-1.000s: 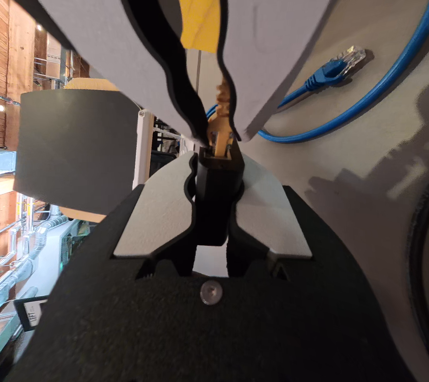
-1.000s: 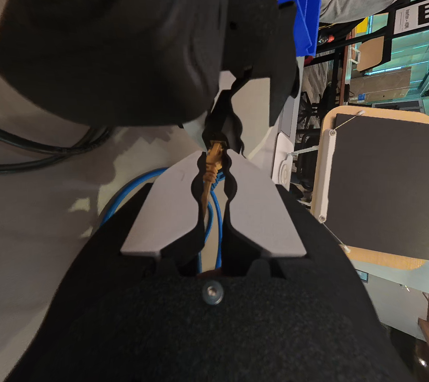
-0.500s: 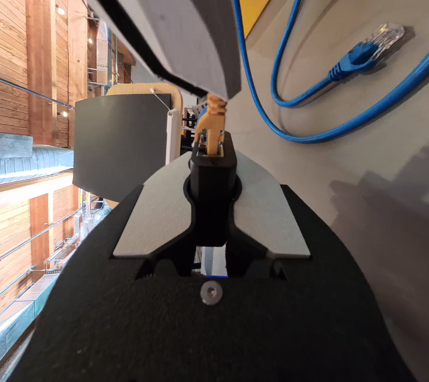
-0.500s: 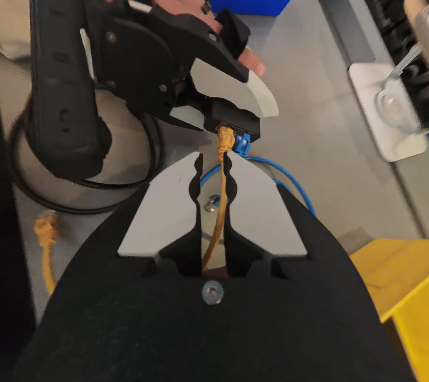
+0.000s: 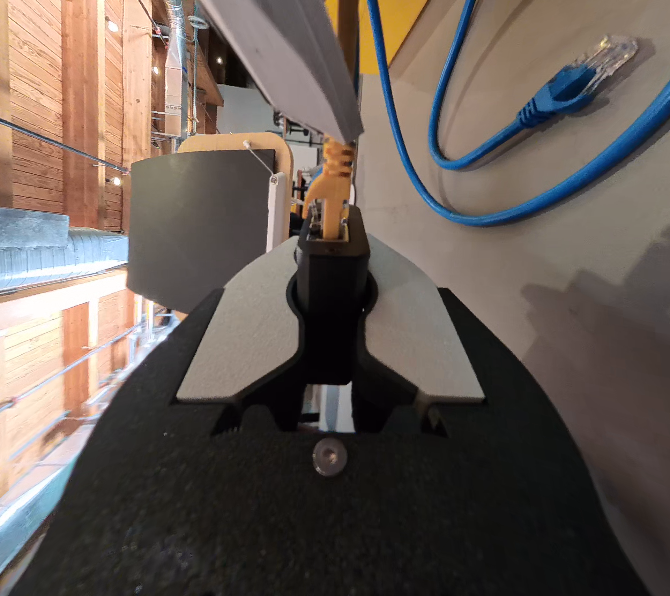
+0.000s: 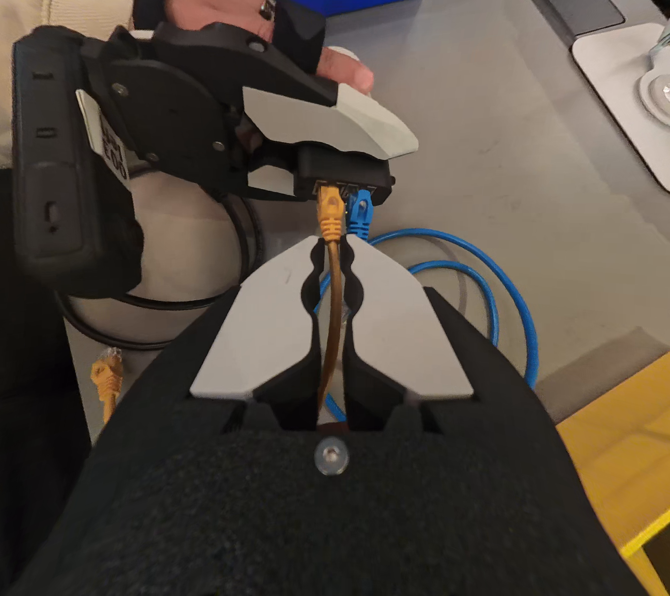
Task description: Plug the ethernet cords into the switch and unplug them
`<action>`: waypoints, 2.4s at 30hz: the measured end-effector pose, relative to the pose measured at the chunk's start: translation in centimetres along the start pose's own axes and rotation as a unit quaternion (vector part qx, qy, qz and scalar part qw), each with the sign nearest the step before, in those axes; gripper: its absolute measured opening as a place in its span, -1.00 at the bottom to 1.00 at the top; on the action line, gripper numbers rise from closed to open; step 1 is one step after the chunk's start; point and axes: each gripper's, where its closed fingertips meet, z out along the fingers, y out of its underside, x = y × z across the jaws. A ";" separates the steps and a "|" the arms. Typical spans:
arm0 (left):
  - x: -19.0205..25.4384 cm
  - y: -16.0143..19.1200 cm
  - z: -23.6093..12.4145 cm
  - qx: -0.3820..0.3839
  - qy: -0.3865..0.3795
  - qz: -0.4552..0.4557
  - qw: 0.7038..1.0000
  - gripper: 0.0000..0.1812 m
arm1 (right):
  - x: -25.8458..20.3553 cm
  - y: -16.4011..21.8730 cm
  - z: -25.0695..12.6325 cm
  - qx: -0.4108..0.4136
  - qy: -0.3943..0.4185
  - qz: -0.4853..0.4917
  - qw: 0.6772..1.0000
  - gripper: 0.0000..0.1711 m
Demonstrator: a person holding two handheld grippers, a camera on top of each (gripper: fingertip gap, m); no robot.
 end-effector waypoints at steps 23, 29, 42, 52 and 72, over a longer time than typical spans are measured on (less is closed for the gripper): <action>1.7 1.8 0.5 0.028 0.118 -0.134 0.984 -0.71 | 0.2 -0.8 -2.3 -0.043 0.106 -0.266 0.957 -0.59; 2.1 1.4 0.4 0.030 0.125 -0.125 0.984 -0.71 | 1.8 -1.4 1.7 -0.058 0.105 -0.375 0.919 -0.60; 1.8 1.1 0.3 0.019 0.116 -0.120 0.986 -0.71 | 2.1 -1.5 3.4 -0.078 0.098 -0.394 0.911 -0.81; 1.5 1.1 0.5 0.011 0.095 -0.108 0.990 -0.71 | 2.3 -1.6 3.3 -0.066 0.134 -0.400 0.904 -0.83; 0.5 0.5 0.2 0.016 0.016 -0.015 1.000 -0.71 | 1.3 -1.2 2.7 -0.004 -0.012 0.046 0.999 -0.85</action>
